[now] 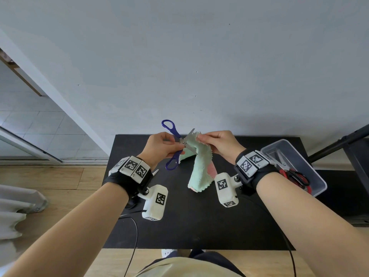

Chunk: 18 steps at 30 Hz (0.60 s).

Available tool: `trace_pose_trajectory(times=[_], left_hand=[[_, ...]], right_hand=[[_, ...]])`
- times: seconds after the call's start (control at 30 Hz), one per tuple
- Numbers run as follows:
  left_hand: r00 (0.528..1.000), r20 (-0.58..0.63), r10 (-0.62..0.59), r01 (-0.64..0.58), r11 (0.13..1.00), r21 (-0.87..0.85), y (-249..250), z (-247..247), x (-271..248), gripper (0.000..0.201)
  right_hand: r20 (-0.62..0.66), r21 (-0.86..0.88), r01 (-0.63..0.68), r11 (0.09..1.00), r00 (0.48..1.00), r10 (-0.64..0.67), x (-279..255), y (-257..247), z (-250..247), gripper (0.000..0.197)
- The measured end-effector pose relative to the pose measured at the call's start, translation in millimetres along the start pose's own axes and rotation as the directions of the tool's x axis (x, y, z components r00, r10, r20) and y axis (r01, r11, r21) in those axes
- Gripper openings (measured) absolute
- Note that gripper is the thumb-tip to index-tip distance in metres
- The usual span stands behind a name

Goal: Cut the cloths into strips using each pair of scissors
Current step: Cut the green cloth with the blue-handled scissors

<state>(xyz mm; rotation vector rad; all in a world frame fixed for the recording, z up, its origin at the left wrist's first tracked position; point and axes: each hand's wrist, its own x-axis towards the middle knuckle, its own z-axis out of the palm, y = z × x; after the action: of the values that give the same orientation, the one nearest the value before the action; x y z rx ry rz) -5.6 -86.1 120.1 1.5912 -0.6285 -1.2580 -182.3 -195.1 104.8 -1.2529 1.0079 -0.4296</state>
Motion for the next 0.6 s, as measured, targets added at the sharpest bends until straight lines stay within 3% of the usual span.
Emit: trace_pose_trajectory(times=[0.3, 0.43, 0.6], left_hand=[[1.0, -0.016, -0.002, 0.002, 1.0, -0.031, -1.5, 8.4, -0.8, 0.023], [1.0, 0.01, -0.007, 0.007, 1.0, -0.021, -1.1, 10.0, -2.1, 0.015], [0.999, -0.006, -0.048, 0.048, 0.999, -0.018, -5.8, 10.5, -1.6, 0.012]], right_hand=[[0.125, 0.145, -0.043, 0.988, 0.992, 0.025, -3.4, 3.2, 22.9, 0.017], [0.146, 0.037, -0.005, 0.999, 0.989, 0.0, -2.8, 4.0, 24.0, 0.015], [0.128, -0.281, 0.089, 0.956, 0.99, -0.055, -1.0, 1.0, 23.5, 0.022]])
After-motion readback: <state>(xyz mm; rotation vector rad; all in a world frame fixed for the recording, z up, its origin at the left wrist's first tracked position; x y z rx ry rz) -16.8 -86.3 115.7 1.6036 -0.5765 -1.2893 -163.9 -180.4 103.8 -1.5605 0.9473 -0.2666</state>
